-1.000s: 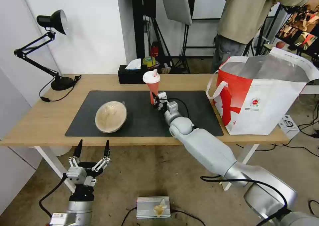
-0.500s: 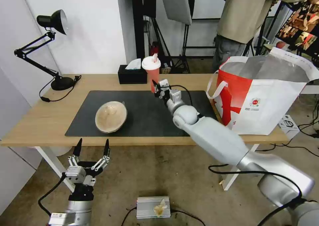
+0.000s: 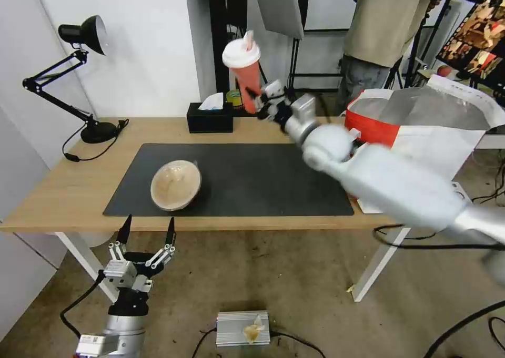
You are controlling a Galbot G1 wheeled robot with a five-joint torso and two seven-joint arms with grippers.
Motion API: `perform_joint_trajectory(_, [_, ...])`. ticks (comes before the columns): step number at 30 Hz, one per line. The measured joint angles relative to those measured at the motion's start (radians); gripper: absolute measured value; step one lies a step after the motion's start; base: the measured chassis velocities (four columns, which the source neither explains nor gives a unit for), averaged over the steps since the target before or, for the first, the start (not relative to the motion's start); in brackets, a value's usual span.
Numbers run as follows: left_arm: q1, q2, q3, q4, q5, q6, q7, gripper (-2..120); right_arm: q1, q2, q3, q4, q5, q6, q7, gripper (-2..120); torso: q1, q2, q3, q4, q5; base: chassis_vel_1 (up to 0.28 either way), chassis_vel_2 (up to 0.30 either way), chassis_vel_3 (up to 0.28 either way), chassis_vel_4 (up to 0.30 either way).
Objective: Pick up the trash from the table and place it into the takeout bag.
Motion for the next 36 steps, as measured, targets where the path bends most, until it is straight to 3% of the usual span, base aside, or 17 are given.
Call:
perform_joint_trajectory(4, [-0.003,0.006,0.005,0.000,0.000,-0.002,0.007,100,0.097,-0.085,-0.046,0.045,0.020,-0.013,-0.058,2,0.000,0.000,0.000,0.0001,0.0000,0.000,0.000,0.000,0.000])
perform_joint_trajectory(20, [0.002,0.050,0.003,-0.002,-0.027,-0.019,0.044,100,0.292,-0.285,-0.119,0.086,0.041,-0.036,-0.202,2,0.000,0.000,0.000,0.0002,-0.0001,0.000,0.000,0.000,0.000])
perform_joint_trajectory(29, [0.001,0.067,0.008,-0.001,-0.049,-0.026,0.068,100,0.386,-0.368,-0.175,-0.022,-0.059,-0.019,-0.374,2,0.000,0.000,0.000,0.0000,-0.0001,0.000,0.000,0.000,0.000])
perform_joint_trajectory(36, [-0.009,0.066,0.017,0.004,-0.052,-0.026,0.078,100,0.447,-0.387,-0.184,-0.162,-0.194,-0.021,-0.605,2,0.000,0.000,0.000,0.0002,0.0000,0.000,0.000,0.000,0.000])
